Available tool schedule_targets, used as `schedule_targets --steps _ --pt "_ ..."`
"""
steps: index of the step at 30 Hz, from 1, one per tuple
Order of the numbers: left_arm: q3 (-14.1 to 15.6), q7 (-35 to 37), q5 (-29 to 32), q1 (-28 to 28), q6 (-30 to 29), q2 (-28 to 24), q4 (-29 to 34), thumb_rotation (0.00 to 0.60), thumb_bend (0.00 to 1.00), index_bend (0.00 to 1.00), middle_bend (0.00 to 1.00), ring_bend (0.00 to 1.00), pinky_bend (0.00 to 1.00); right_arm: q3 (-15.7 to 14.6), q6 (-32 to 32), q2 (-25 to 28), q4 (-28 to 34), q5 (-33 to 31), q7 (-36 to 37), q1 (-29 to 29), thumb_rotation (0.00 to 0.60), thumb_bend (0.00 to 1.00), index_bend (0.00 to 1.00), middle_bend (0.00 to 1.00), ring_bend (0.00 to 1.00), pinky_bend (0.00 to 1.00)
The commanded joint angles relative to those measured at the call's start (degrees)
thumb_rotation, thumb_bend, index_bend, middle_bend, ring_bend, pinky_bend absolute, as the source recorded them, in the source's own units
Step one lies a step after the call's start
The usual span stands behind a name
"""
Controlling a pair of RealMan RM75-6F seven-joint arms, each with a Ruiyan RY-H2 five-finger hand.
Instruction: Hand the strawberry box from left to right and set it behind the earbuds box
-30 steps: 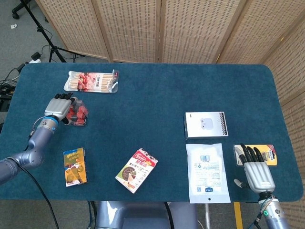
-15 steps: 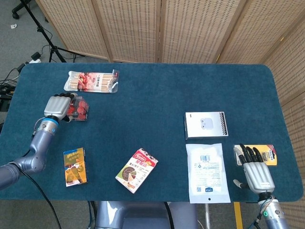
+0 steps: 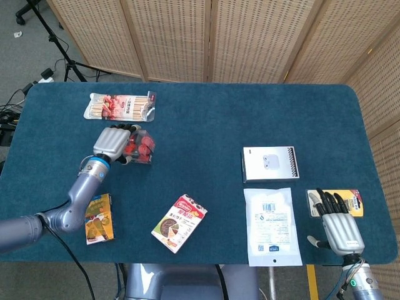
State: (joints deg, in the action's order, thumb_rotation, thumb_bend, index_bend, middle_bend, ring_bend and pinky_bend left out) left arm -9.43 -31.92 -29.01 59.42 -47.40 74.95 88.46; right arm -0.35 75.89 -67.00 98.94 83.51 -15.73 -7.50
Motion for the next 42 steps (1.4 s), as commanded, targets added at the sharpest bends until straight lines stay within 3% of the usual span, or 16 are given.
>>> schedule_targets --steps 1,11,16,23,27,30,33,37,42 --pt "-1.1 -5.1 5.8 4.4 -3.0 2.3 3.5 0.600 0.44 0.55 0.22 0.19 0.23 -0.2 0.1 0.3 0.1 0.4 0.5 0.1 0.600 0.05 0.00 0.00 0.00 0.00" --pt "-4.3 -16.3 27.6 15.5 -10.7 12.3 3.4 0.600 0.43 0.55 0.22 0.19 0.23 -0.2 1.7 1.4 0.4 1.5 2.5 0.6 0.600 0.05 0.00 0.00 0.00 0.00" --pt "-6.2 -18.0 31.6 18.0 -14.9 17.9 -0.8 0.600 0.43 0.55 0.22 0.19 0.23 -0.1 2.2 2.0 0.5 1.9 3.9 0.8 0.600 0.05 0.00 0.00 0.00 0.00" --pt "-8.1 -19.4 33.1 19.3 -15.7 22.1 -5.5 0.600 0.42 0.54 0.22 0.19 0.23 0.0 2.9 2.9 0.4 2.3 6.1 1.2 0.600 0.05 0.00 0.00 0.00 0.00" --pt "-8.3 -20.6 33.2 19.4 -15.7 23.1 -6.5 0.600 0.39 0.40 0.11 0.18 0.23 0.0 3.0 3.1 0.2 2.4 7.0 1.2 0.600 0.05 0.00 0.00 0.00 0.00" --pt "-8.5 -21.3 33.4 19.1 -14.5 22.9 -5.9 0.600 0.35 0.27 0.01 0.10 0.23 0.0 3.1 3.2 0.2 2.5 7.2 1.3 0.600 0.05 0.00 0.00 0.00 0.00" --pt "-9.0 -21.9 34.4 18.5 -12.1 21.6 -4.4 0.600 0.30 0.16 0.00 0.01 0.15 0.0 3.1 3.2 0.3 2.5 7.0 1.3 0.600 0.05 0.00 0.00 0.00 0.00" --pt "-8.9 -22.8 34.4 18.2 -10.5 20.2 -3.2 0.600 0.24 0.03 0.00 0.00 0.07 -0.1 3.1 3.1 0.4 2.6 6.6 1.4 0.600 0.05 0.00 0.00 0.00 0.00" --pt "-8.7 -22.0 32.5 17.4 -10.0 19.3 -2.0 0.600 0.15 0.00 0.00 0.00 0.00 -0.1 3.0 3.0 0.5 2.4 6.2 1.4 0.600 0.05 0.00 0.00 0.00 0.00"
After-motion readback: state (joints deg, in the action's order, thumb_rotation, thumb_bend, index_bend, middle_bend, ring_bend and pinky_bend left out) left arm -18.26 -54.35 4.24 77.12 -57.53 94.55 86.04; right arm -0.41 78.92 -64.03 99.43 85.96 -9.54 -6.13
